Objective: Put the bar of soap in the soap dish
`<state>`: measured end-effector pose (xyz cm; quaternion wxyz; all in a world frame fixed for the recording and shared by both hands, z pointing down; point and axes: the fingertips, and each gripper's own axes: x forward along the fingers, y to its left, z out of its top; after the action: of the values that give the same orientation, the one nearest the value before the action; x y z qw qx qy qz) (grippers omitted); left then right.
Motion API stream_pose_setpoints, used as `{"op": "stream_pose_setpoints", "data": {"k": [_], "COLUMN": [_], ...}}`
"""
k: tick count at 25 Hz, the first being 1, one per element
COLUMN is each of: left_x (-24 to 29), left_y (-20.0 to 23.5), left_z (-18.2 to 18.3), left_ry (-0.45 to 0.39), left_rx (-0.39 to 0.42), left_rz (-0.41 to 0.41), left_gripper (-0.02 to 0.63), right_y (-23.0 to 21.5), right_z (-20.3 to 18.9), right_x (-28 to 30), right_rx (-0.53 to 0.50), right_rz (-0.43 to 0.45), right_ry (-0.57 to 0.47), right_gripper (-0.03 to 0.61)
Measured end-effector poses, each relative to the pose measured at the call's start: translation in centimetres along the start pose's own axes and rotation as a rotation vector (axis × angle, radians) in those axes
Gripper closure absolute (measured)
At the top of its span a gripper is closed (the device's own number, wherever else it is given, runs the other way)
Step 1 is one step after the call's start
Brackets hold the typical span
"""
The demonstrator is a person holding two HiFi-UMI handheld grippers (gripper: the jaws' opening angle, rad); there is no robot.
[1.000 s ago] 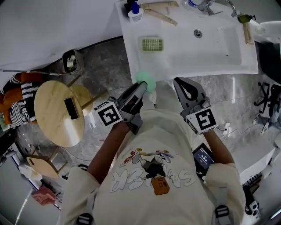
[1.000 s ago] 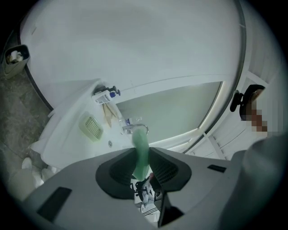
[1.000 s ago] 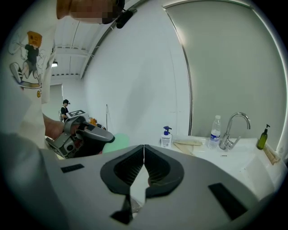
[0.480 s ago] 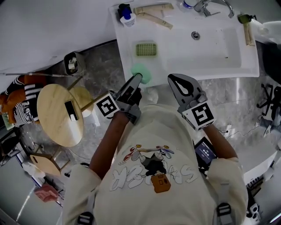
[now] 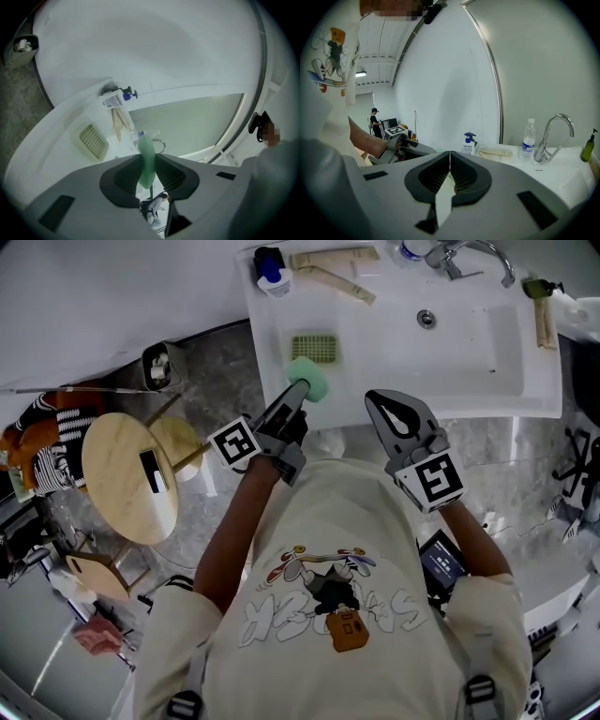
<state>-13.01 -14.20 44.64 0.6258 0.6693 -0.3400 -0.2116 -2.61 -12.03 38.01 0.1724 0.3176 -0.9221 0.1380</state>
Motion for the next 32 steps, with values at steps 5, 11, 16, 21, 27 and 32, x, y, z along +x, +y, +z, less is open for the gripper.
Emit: {"op": "stream_pose_setpoints", "data": {"k": [5, 11, 16, 21, 27, 32], "left_x": [1.5, 2.6, 3.3, 3.4, 3.6, 4.3], "left_y": [2.2, 4.2, 5.4, 7.2, 8.1, 9.1], "left_z": [0.7, 1.3, 1.3, 1.4, 2.0, 2.2], "left_ry": [0.007, 0.020, 0.028, 0.045, 0.052, 0.070], "left_rx": [0.029, 0.058, 0.054, 0.082, 0.104, 0.129], "left_rz": [0.058, 0.126, 0.168, 0.229, 0.284, 0.322], "left_gripper": [0.508, 0.508, 0.508, 0.508, 0.508, 0.508], "right_y": [-1.2, -2.6, -2.9, -2.4, -2.4, -2.9], "right_z": [-0.2, -0.7, -1.3, -1.7, -1.5, -1.8], "right_x": [0.6, 1.5, 2.7, 4.0, 4.8, 4.9], "right_rx": [0.023, 0.042, 0.050, 0.053, 0.069, 0.078], "right_rz": [0.008, 0.029, 0.032, 0.040, 0.049, 0.046], "right_ry": [0.013, -0.013, 0.001, 0.001, 0.006, 0.015], "right_gripper": [0.571, 0.571, 0.571, 0.571, 0.571, 0.571]}}
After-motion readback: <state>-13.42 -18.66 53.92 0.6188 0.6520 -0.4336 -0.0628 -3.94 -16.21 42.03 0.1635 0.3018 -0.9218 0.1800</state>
